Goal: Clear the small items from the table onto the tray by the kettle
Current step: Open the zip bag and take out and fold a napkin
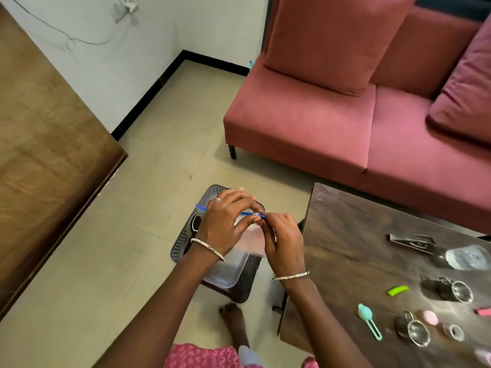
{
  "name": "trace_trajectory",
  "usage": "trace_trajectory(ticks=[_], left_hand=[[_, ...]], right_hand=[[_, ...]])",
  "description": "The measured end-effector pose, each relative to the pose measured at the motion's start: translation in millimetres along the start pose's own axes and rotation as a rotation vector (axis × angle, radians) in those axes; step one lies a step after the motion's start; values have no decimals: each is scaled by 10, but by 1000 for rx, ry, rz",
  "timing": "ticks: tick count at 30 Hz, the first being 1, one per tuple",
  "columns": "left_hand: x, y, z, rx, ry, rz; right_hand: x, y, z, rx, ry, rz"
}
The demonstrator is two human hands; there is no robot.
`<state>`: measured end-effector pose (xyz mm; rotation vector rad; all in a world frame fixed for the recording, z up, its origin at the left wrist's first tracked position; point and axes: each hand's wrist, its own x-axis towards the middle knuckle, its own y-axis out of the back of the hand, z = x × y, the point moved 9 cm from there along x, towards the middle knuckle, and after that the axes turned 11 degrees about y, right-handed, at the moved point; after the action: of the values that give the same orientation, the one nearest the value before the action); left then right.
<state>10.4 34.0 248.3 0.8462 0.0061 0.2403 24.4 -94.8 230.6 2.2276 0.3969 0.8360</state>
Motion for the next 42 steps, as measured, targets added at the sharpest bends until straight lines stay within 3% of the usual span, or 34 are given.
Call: trace_trajectory(ticks=[10,15,20,27,35,42], left_hand=[[-1019,377,345,13,16,112],[-1331,369,361,6,31,17],[-1470,353,622,-1,-74,-11],[-1550,165,1201,-331,-55,-108],[-1639,-213,2042,-604,-92,-168],[-1578,-727,2758,-682,-117,-220]], right_hand=[[-726,968,-550,-72,21,171],[-1185,1521,-521,-65,-44,302],[-1632,1983,-451,-20,-143,351],[-2044,2543,-289,117,-313,447],[-2181,3041,-279,232,-269,375],[-2224,3421,-124,31,-220,266]])
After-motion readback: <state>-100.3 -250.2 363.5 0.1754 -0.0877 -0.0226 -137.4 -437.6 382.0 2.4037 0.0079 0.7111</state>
